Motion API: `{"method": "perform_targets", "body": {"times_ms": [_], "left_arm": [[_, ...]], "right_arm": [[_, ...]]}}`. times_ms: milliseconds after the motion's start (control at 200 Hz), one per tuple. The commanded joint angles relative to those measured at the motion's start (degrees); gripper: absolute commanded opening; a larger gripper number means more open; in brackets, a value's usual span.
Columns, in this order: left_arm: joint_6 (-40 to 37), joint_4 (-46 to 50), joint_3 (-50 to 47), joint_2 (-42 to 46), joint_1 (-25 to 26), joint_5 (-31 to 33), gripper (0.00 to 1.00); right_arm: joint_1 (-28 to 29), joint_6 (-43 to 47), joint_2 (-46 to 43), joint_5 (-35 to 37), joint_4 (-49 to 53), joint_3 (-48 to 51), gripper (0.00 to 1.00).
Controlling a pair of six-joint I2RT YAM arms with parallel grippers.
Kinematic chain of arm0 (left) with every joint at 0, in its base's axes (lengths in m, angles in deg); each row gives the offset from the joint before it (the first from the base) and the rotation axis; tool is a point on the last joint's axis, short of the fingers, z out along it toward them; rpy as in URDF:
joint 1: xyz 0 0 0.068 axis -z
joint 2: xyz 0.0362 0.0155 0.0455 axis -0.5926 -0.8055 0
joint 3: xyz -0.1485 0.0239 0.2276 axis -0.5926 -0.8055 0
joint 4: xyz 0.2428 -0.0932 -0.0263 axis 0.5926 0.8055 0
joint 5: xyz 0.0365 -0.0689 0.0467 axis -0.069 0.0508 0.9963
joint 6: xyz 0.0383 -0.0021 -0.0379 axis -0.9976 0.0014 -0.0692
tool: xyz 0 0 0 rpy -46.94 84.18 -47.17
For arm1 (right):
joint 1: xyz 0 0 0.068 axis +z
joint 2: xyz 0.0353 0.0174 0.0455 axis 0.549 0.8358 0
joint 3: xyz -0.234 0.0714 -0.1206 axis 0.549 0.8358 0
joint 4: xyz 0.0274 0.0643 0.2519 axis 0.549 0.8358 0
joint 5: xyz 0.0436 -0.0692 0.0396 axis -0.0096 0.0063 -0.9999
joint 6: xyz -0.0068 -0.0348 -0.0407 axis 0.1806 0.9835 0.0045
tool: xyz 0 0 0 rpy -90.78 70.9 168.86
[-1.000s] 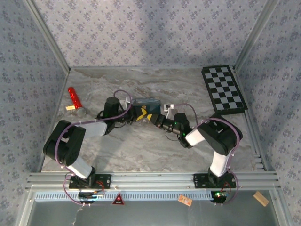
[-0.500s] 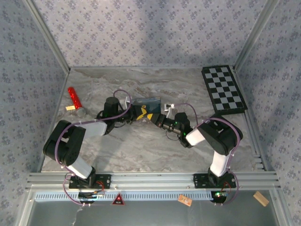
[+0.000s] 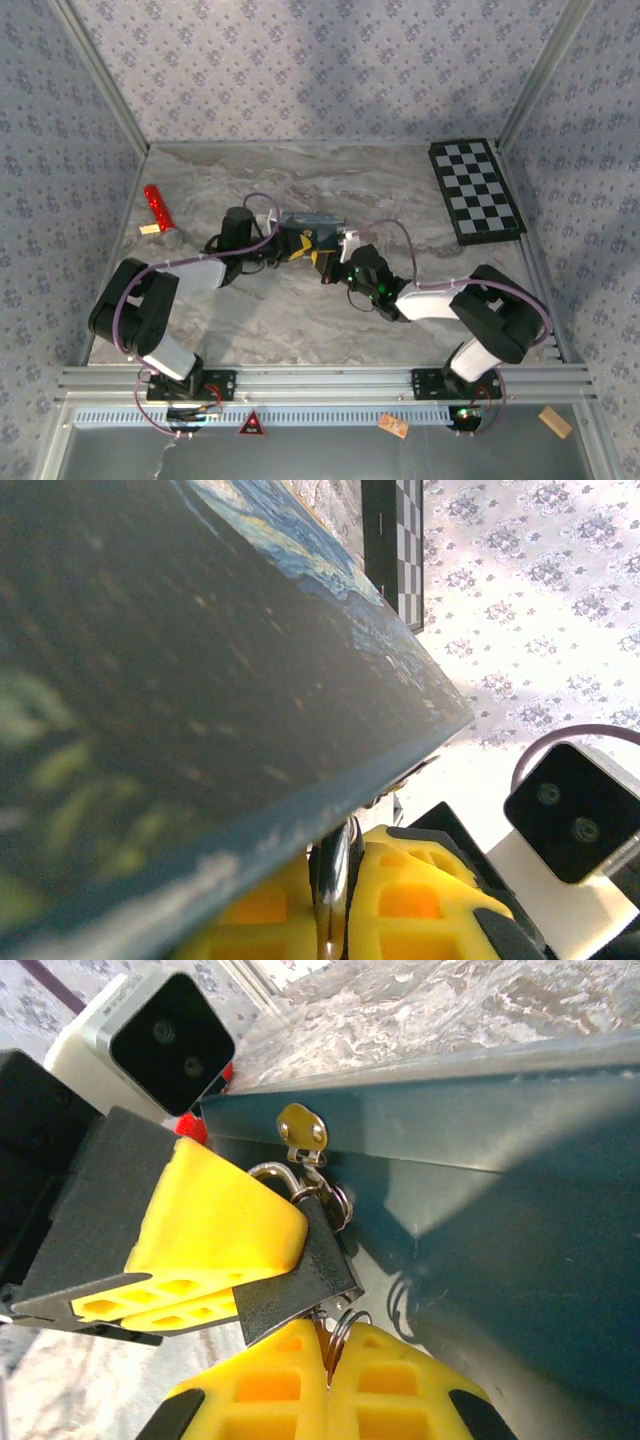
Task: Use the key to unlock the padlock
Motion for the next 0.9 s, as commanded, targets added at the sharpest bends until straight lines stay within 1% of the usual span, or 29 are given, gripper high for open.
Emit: {"method": "perform_targets", "body": {"times_ms": [0,100,175,205,260,335,455,690,810,895], "left_arm": [[-0.01,-1.57,3.74,-0.19,2.91,-0.86,0.0],[0.94,-2.38,3.77,-0.8,3.26,-0.82,0.0],[1.24,-2.35,3.91,-1.03,3.59,-1.04,0.01],[1.24,-2.32,3.92,-1.12,3.71,-1.19,0.01],[1.16,-1.82,4.01,-1.05,3.95,-1.05,0.06],[0.81,-1.34,3.92,-0.86,4.1,-0.71,0.12],[0.95,-1.97,3.03,-0.12,4.19,0.44,0.26],[3.39,-8.61,-1.46,2.85,4.16,4.23,0.56],[3.78,-9.4,-2.86,3.87,4.22,5.74,0.62],[4.25,-10.11,-3.87,3.99,4.17,6.26,0.64]], "right_arm": [[5.32,12.27,-1.69,1.64,2.71,-4.57,0.0],[9.42,19.86,-2.33,9.89,6.52,-6.08,0.0],[11.74,24.18,-2.17,14.41,8.34,-7.09,0.0],[12.42,25.65,-2.06,15.84,8.38,-7.2,0.0],[13.36,27.19,-1.79,17.42,8.21,-7.21,0.0],[12.87,25.96,-1.54,15.75,7.2,-6.54,0.0],[11.08,20.59,-1.41,11.3,3.56,-4.97,0.0],[10.72,16.09,-0.72,10.57,1.96,-3.69,0.0],[10.21,13.72,0.69,11.05,1.54,-2.51,0.0],[9.14,11.12,1.55,9.73,0.47,-1.44,0.0]]}}
